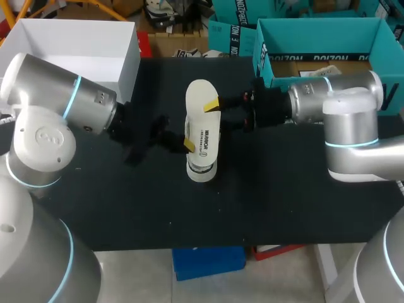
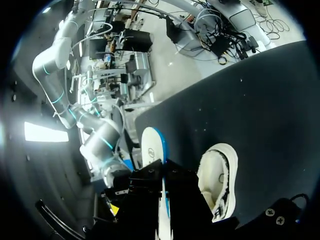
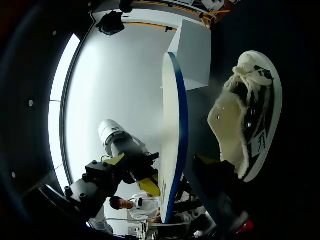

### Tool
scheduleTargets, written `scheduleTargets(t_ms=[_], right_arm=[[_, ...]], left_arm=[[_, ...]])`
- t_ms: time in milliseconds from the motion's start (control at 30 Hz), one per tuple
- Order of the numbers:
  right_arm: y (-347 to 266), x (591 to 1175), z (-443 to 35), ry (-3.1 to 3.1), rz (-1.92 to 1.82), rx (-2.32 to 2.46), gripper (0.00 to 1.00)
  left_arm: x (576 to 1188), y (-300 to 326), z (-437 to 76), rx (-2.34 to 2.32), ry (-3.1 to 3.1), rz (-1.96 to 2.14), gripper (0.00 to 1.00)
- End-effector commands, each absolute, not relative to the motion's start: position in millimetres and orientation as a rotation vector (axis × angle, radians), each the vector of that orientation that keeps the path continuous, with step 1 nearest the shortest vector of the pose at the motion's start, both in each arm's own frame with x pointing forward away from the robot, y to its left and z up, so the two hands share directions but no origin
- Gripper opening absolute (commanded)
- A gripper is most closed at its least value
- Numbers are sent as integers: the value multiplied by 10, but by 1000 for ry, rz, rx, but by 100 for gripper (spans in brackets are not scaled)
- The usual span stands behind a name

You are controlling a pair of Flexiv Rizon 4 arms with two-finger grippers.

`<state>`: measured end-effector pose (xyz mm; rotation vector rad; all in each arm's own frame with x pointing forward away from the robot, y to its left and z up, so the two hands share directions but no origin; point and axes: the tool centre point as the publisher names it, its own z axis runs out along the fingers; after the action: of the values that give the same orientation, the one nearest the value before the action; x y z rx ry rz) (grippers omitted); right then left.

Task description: Take the shoe out of the shoebox, open the shoe tongue, remove and reinsert the insole, then place the shoe into the shoebox

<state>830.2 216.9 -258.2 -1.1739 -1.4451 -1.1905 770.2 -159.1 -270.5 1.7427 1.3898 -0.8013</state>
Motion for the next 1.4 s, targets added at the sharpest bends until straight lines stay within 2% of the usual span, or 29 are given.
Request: scheduleTargets(t_ms=[33,167,500,700,1000,1033,1100,1400], right_arm=[[2227,8307,-2617,-1441,-1188,-1177,49],[2245,8307,-2629,-1439,-1184,-1174,48],[2274,8319,-2667,-1437,-1167,-1174,31],[2269,8332,-2682,-1437,-1160,-1174,27],[2206,8329,-2693,-1434,-1160,-1184,26],[2197,8326,-2693,-1434,-1160,-1185,25],[2188,8323,-2694,-1433,-1161,-1188,0],[2184,8320,-2696,-1436,-1159,-1185,0]], left_arm=[[7693,-1600,-2715,1740,1390,-793,0],[7693,-1600,-2715,1740,1390,-793,0],[7693,-1600,-2715,1740,1390,-793,0],[7693,-1600,-2715,1740,1390,-793,0],[7693,-1600,-2715,1740,1390,-793,0],[7693,-1600,-2715,1740,1390,-793,0],[7693,-1600,-2715,1740,1390,-793,0],[7693,-1600,-2715,1740,1390,-793,0]])
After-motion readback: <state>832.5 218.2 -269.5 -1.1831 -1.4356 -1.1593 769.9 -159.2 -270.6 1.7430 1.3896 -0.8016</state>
